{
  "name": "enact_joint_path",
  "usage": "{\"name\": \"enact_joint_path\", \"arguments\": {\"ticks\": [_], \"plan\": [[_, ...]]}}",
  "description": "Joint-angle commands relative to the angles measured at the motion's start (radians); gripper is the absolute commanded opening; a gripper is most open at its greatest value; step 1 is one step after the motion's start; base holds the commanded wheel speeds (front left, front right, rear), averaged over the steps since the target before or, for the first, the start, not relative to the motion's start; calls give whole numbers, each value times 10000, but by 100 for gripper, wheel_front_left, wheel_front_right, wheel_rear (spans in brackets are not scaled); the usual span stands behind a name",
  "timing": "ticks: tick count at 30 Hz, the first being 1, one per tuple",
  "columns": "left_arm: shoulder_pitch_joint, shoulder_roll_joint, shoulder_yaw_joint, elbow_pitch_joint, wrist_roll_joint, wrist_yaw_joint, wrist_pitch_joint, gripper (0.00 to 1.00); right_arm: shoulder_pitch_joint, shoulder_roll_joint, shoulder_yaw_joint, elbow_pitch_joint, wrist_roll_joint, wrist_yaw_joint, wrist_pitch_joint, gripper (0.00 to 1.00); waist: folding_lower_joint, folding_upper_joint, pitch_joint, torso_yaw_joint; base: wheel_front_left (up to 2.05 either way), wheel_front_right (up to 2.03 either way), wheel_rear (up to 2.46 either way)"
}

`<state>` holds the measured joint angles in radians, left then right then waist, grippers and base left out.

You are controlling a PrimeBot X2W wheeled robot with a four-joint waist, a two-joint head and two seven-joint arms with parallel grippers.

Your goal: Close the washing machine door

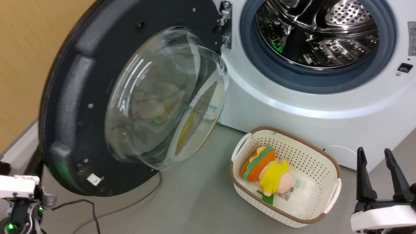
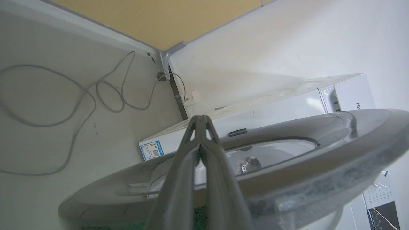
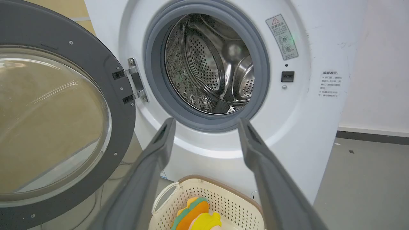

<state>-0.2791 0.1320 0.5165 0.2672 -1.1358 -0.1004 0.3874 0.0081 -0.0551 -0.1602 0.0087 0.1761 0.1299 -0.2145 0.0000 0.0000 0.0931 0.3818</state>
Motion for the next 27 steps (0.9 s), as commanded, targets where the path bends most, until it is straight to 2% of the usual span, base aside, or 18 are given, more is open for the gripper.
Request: {"name": "enact_joint_path", "arguments": {"ticks": [1,9,17,21,27], "plan": [[156,-49,-82,-87,-316,-99,178,0,-185,41,-58,4,109,7,-86,100,0,0,6,54,0,0,0],[1308,-200,-1602,-1636,-1648,-187,1427,0,-251,45,-201,15,242,7,-253,100,0,0,68,376,0,0,0],[2180,-242,-3232,-3204,-2820,-274,2090,0,-307,48,-261,44,400,8,-420,100,0,0,47,349,0,0,0],[2345,-235,-4172,-4134,-3217,-302,2241,0,-322,49,-294,53,409,8,-473,100,0,0,40,127,0,0,0],[2330,-94,-5637,-4896,-3009,-302,2021,0,-430,49,-237,60,366,8,-473,100,0,0,14,-591,0,0,0]]}}
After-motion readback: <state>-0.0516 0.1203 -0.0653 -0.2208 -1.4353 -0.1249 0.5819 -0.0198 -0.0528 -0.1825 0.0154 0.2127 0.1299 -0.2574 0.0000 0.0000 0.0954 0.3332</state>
